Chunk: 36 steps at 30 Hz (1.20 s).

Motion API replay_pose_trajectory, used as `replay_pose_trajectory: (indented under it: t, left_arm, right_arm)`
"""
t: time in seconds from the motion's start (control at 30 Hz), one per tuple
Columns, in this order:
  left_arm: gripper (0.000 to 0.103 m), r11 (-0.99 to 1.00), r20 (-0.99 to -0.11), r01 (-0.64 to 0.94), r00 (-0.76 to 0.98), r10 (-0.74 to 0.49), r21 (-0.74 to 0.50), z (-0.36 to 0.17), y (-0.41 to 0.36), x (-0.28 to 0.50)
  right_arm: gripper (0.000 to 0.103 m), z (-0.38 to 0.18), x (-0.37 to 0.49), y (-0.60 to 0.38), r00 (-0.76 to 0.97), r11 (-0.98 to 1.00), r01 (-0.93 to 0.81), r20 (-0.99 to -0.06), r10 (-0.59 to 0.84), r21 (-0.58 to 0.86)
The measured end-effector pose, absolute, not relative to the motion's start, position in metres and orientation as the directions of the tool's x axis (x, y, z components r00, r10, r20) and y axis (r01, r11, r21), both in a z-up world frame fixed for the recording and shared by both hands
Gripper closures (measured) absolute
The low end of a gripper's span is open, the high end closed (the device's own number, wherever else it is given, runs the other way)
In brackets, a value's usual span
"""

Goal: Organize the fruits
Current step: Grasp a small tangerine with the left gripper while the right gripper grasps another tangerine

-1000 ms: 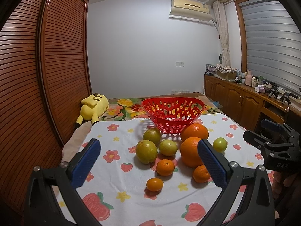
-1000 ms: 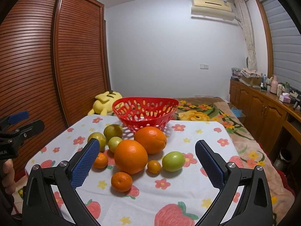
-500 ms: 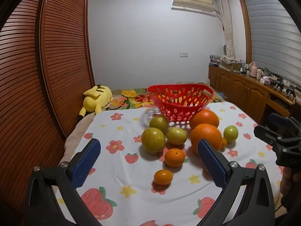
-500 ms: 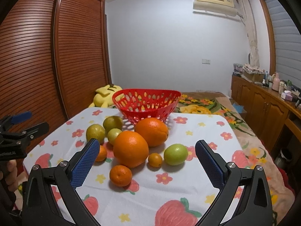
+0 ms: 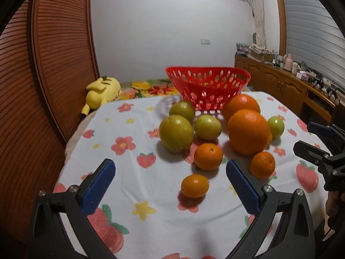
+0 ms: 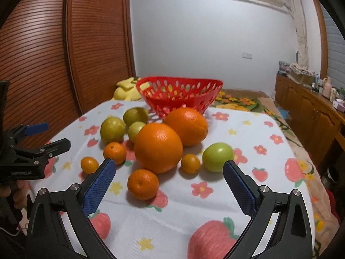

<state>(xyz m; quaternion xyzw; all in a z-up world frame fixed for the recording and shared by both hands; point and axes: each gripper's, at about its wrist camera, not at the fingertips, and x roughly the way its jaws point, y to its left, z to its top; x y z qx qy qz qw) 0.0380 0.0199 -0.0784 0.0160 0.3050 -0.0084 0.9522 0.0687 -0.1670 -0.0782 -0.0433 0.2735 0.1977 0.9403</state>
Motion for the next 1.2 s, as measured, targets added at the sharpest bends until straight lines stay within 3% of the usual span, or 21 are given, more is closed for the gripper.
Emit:
replay_pose_trajectory:
  t: [0.4,0.77,1.03,1.2]
  left_arm:
    - [0.000,0.993,-0.645,0.113,0.757,-0.106,-0.030,-0.104,0.017,0.060]
    - [0.035,0.979,-0.703,0.168,0.684,-0.197,-0.111,-0.122,0.015,0.064]
    - [0.057,0.975,-0.720,0.176,0.658,-0.220,-0.136,-0.130,0.016,0.065]
    - [0.062,0.972,-0.722,0.182,0.651,-0.235,-0.152,-0.132,0.017,0.066]
  right_arm:
    - [0.017,-0.111,0.090,-0.148,0.657,0.874,-0.481,-0.633,0.411,0.069]
    - [0.041,-0.124,0.100,-0.139,0.578,0.855,-0.507,-0.694,0.430,0.108]
    - [0.048,-0.129,0.108,-0.133,0.541,0.851,-0.513,-0.726,0.424,0.115]
    - [0.053,-0.130,0.109,-0.130,0.524,0.843,-0.525,-0.734,0.432,0.121]
